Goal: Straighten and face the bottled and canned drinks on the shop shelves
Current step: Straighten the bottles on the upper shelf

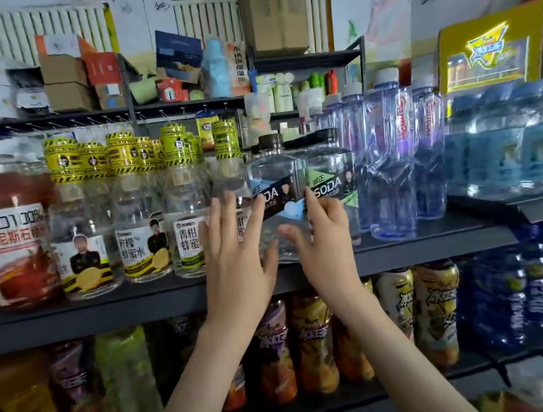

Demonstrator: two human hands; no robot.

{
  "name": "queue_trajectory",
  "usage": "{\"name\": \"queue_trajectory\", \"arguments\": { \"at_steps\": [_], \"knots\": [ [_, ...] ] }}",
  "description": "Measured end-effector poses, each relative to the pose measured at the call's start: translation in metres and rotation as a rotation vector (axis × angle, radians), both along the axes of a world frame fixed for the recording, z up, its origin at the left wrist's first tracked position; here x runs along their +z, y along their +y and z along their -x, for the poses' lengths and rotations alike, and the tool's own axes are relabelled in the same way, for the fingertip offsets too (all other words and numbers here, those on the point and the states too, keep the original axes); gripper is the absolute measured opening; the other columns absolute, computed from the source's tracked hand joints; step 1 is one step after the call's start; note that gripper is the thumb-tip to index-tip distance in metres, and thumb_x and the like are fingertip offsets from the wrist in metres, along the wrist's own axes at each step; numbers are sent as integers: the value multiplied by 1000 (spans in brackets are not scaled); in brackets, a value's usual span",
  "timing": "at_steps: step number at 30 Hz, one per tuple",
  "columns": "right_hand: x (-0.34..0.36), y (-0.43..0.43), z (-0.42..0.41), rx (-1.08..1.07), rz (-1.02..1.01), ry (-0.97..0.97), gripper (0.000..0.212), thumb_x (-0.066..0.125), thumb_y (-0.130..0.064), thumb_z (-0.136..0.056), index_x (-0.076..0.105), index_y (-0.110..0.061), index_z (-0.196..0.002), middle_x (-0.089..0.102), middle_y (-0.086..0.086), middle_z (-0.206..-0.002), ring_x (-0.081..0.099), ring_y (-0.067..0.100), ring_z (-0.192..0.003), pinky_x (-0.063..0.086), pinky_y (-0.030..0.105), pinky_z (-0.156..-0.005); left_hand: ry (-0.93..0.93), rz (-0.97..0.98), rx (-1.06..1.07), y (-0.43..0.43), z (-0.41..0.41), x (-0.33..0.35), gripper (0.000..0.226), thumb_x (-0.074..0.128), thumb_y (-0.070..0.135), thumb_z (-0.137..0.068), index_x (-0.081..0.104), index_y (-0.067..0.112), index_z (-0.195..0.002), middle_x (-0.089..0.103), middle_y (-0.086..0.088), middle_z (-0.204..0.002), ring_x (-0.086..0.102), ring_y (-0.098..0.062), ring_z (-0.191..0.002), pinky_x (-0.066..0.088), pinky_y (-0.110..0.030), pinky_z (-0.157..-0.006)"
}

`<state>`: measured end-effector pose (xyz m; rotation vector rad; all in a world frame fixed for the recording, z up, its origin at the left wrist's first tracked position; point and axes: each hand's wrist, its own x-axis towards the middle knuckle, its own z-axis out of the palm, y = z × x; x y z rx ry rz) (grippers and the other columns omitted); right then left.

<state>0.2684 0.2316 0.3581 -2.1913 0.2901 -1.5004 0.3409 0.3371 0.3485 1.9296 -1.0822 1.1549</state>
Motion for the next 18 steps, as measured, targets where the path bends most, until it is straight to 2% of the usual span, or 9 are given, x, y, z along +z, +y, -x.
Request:
{"name": "queue_trajectory", "arguments": {
  "at_steps": [2, 4, 8, 13, 16, 18],
  "knots": [
    [-2, -3, -2, -25, 1, 14, 66, 60, -21, -92, 27, -5, -147, 43, 9, -113, 39, 20, -106, 26, 14, -83, -12, -37, 0, -3, -3, -2, 63, 61, 31, -89, 34, 20, -145, 26, -13, -154, 13, -31, -144, 18, -55, -114],
    [-4, -2, -4, -76, 19, -3, 64, 59, -21, -93, 28, -6, -147, 45, 10, -111, 44, 23, -101, 32, 20, -80, -13, -49, 8, -3, -4, -1, 63, 61, 32, -88, 36, 19, -145, 26, -13, -153, 14, -32, -144, 17, -53, -115],
    [-5, 0, -7, -163, 68, -29, 63, 59, -19, -92, 30, -6, -146, 49, 12, -107, 51, 28, -92, 39, 29, -72, -49, -56, 45, -5, -2, 0, 65, 68, 27, -83, 41, 14, -141, 33, -19, -149, 22, -37, -139, 22, -54, -113],
    [-4, 4, 6, -155, 86, -9, 55, 58, -16, -93, 37, -10, -143, 52, 7, -112, 49, 21, -100, 39, 26, -78, -45, -13, 38, -10, 11, 2, 60, 70, 23, -79, 49, 7, -133, 44, -21, -138, 30, -36, -131, 31, -54, -109],
    [-5, 3, 25, -99, 24, -32, 42, 56, -11, -92, 49, -13, -133, 52, 0, -114, 51, 18, -107, 44, 30, -89, -17, 32, -69, -22, 32, 6, 51, 67, 16, -81, 52, 6, -129, 49, -19, -132, 37, -34, -127, 35, -47, -106],
    [-5, -3, 43, -104, -11, -69, 34, 56, -11, -92, 55, -15, -126, 52, -7, -107, 53, 10, -100, 44, 23, -87, 8, 40, -165, -34, 51, 8, 47, 67, 11, -82, 54, 5, -126, 53, -16, -126, 46, -34, -121, 41, -43, -100]
  ]
}}
